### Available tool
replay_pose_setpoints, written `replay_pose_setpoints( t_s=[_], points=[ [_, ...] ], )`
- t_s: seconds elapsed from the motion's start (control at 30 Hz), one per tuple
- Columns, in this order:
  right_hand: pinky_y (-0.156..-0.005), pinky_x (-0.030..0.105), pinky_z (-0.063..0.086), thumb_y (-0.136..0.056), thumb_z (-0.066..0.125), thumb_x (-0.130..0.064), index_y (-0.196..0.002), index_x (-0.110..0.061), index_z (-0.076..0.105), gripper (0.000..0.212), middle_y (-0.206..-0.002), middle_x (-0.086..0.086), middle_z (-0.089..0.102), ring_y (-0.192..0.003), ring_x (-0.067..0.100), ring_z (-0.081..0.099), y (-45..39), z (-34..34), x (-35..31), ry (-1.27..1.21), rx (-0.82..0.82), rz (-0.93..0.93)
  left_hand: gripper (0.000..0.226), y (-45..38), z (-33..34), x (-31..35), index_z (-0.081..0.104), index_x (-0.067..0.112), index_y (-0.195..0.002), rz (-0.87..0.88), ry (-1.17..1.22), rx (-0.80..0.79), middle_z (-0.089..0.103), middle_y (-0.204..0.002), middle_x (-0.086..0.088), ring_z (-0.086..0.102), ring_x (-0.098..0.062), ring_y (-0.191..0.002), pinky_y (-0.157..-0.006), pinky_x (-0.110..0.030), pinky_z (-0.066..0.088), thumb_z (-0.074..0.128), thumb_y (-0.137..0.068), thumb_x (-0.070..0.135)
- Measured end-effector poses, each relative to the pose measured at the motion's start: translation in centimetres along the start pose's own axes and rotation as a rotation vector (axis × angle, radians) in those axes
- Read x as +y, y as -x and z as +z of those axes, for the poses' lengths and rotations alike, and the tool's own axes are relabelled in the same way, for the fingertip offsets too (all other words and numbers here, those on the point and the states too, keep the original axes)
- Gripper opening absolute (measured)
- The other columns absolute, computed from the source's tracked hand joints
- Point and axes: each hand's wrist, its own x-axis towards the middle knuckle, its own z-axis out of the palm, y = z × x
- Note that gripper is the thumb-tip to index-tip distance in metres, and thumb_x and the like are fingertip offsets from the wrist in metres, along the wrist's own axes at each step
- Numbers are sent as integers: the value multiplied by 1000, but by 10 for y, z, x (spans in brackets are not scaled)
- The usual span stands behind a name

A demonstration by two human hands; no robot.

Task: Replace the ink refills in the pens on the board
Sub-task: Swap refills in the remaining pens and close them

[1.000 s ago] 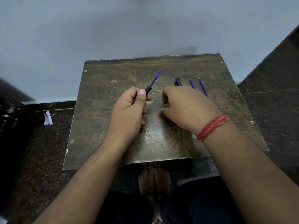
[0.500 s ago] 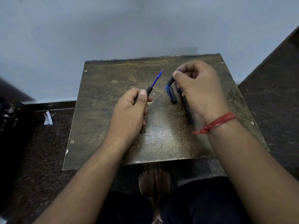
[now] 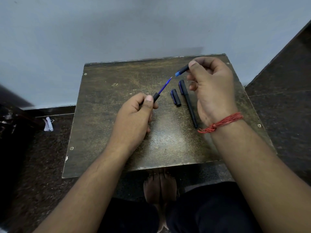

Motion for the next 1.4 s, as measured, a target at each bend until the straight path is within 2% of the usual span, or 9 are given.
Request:
replay_pose_setpoints(
  t_s=[0.2,0.43,0.7,0.93,1.07,1.23,1.4],
  points=[
    [-48,21,42,-90,67,-8,-85,-16,64,10,-72,0,62,-64,12,58,3,2,-2,62,-46,-32,34,0,0,-1,68,17,-90,2,-1,-6,50,-58,11,46,-7,-49,-58,-36,45,48,-106,39],
    [-54,24,45,-87,69,-12,-87,-18,67,7,-72,-3,65,-68,14,62,4,3,3,138,-158,-67,33,1,1,3,67,13,-91,-7,-7,12,48,-56,11,46,-8,-46,-56,-35,45,48,-110,32],
    [-52,25,43,-89,67,-6,-92,-15,69,10,-79,8,64,-71,15,61,14,9,6,176,-363,2,32,1,1,4,67,17,-87,28,17,26,48,-56,12,45,-7,-47,-52,-31,45,48,-106,36],
    [-54,23,42,-91,65,-3,-89,-12,70,10,-84,4,68,-68,10,59,15,13,9,77,-380,110,31,0,1,4,64,24,-80,62,13,53,47,-54,12,44,-9,-48,-47,-25,42,47,-96,44],
    [-52,23,38,-92,63,-3,-89,-9,72,11,-77,3,64,-62,8,52,14,14,10,52,-396,140,31,0,1,2,64,27,-79,83,-34,68,50,-57,12,47,-16,-53,-53,-31,40,47,-96,47],
    [-49,23,35,-92,69,-13,-83,-12,69,8,-70,6,54,-57,10,45,14,15,11,66,-398,143,30,1,2,2,64,26,-82,123,-87,104,50,-58,11,48,-18,-56,-59,-38,40,48,-97,47],
    [-50,27,28,-86,75,-35,-69,-22,55,29,-59,-5,41,-53,10,33,15,17,16,152,-351,94,29,3,2,3,63,24,-86,140,-128,99,50,-57,14,48,-14,-57,-58,-37,41,49,-97,47]
  ],
)
